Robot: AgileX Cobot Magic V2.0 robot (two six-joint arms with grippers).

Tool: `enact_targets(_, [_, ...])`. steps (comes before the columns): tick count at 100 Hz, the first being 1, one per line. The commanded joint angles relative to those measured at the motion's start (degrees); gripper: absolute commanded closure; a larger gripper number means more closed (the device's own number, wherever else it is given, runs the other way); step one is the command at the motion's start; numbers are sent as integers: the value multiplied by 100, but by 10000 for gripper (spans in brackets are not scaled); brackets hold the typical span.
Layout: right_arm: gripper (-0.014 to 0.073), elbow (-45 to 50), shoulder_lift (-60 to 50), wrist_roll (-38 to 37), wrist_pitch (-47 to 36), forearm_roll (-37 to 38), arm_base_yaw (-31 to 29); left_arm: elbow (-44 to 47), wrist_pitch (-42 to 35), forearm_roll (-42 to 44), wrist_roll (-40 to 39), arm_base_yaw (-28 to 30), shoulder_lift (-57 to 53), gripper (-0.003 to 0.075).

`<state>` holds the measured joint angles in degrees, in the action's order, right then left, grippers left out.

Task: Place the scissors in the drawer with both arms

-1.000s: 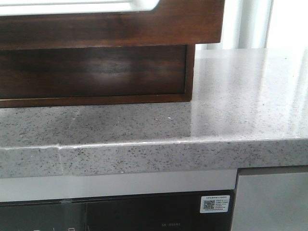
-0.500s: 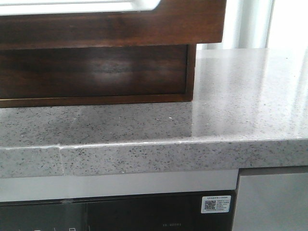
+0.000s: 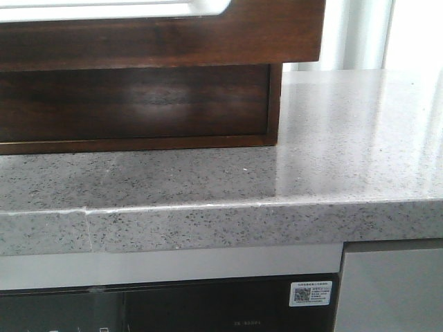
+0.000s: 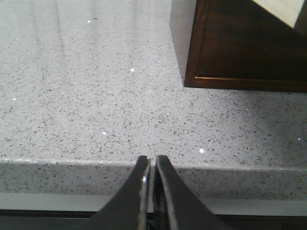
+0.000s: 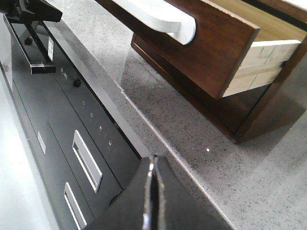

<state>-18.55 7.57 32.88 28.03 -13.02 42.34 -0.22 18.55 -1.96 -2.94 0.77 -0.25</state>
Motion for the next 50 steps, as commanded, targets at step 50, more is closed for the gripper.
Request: enact_targets(50, [640, 938, 63, -1453, -3298, 922, -528, 111, -262, 1, -68, -13, -196, 739])
